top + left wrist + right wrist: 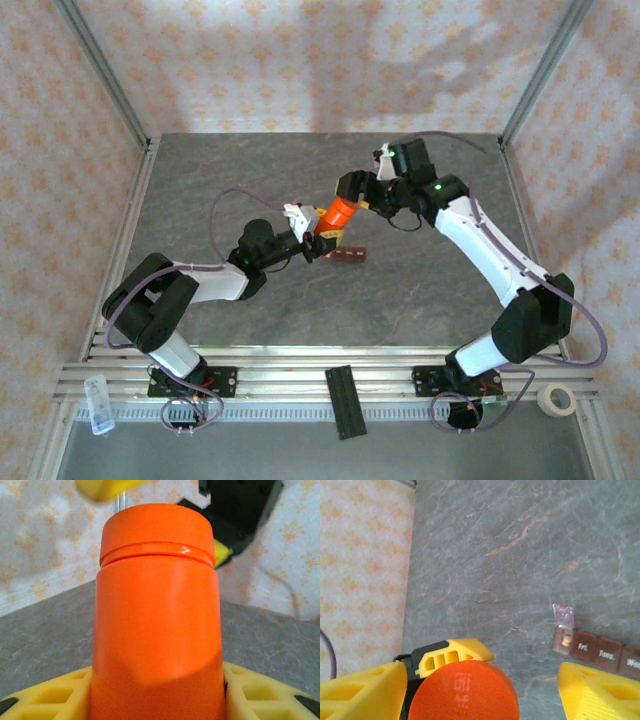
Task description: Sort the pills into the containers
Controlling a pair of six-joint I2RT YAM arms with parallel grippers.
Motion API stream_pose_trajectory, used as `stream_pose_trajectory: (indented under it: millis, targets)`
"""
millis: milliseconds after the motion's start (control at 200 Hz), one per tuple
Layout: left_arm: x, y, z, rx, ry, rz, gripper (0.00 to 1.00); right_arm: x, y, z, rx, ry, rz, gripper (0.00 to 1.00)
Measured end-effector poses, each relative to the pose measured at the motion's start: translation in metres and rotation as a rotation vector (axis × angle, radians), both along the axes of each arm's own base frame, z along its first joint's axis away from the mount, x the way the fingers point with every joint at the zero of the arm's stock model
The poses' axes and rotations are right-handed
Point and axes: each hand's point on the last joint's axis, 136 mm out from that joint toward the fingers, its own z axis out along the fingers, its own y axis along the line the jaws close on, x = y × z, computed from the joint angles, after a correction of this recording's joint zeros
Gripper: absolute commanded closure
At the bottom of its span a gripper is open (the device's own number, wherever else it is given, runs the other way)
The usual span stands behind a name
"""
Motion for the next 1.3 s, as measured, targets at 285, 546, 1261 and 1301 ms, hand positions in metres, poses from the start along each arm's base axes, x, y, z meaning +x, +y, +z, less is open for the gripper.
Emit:
stream_pose_trajectory:
  millis: [285, 546, 1261, 1301]
  targets:
    - [-0.005, -0.003, 0.004, -0.004, -0.019, -0.032, 1.0, -0.02, 0.001, 0.053, -0.093, -0.216, 0.325, 0.2]
    - [-0.008, -0.005, 0.011, -0.013, -0.034, -0.057, 1.0, -0.024, 0.002, 0.017, -0.171, -0.129, 0.459, 0.23]
    - [-0.011, -0.006, 0.008, -0.002, -0.005, -0.074, 1.0, -0.031, 0.008, -0.003, -0.126, -0.064, 0.487, 0.65]
    - [-0.011, -0.006, 0.007, -0.002, -0.001, -0.074, 1.0, -0.031, 0.008, -0.004, -0.119, -0.061, 0.477, 0.67]
